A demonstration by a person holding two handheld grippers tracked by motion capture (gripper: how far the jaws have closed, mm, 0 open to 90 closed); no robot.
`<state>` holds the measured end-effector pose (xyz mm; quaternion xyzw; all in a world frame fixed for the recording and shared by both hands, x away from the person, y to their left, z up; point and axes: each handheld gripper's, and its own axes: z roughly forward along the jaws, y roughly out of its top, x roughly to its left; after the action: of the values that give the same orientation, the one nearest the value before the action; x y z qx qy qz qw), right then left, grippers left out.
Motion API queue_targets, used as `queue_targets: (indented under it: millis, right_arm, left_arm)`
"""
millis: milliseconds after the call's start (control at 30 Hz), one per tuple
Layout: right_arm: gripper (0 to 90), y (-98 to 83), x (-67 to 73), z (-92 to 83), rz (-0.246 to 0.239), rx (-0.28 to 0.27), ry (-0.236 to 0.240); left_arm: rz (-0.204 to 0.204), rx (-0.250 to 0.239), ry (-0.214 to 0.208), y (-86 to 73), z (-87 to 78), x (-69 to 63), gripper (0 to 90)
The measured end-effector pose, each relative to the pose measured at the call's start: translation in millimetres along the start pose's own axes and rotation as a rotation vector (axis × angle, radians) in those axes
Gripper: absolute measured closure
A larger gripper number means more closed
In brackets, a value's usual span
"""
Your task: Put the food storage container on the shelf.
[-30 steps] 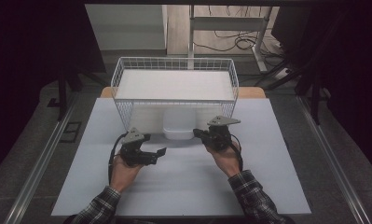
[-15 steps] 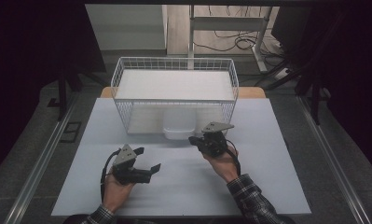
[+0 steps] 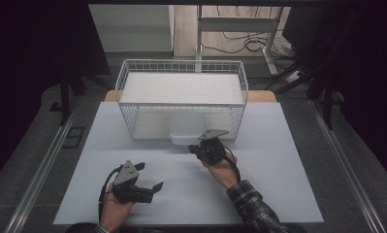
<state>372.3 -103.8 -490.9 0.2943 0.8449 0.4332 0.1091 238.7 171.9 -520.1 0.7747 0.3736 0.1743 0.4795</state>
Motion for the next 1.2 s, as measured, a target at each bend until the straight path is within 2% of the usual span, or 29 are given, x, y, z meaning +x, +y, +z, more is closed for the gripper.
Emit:
queue_targets:
  millis: [100, 367, 433, 667, 1200]
  right_arm:
    - [88.8, 2.5, -4.3, 7.5, 0.025, 0.000, 0.002]
    - [88.8, 5.0, -13.3, 24.2, 0.052, 0.000, -0.021]
    - [88.8, 6.8, -14.1, 26.6, 0.055, 0.000, -0.014]
    - [88.9, 15.2, -16.0, 34.2, 0.049, 0.004, -0.025]
    - [88.9, 30.8, -31.8, 46.1, 0.034, 0.004, -0.087]
  left_arm:
    - [-0.001, 0.002, 0.007, -1.3, -1.6, 0.1, 4.2]
    - [0.006, 0.024, 0.025, -3.2, 0.5, 0.0, 4.5]
    - [0.009, 0.021, 0.029, -3.1, 0.7, -0.3, 4.5]
    - [-0.010, 0.007, 0.022, -3.3, -0.2, 1.6, 4.6]
    - [-0.027, 0.008, 0.005, -3.3, 1.8, 2.2, 4.8]
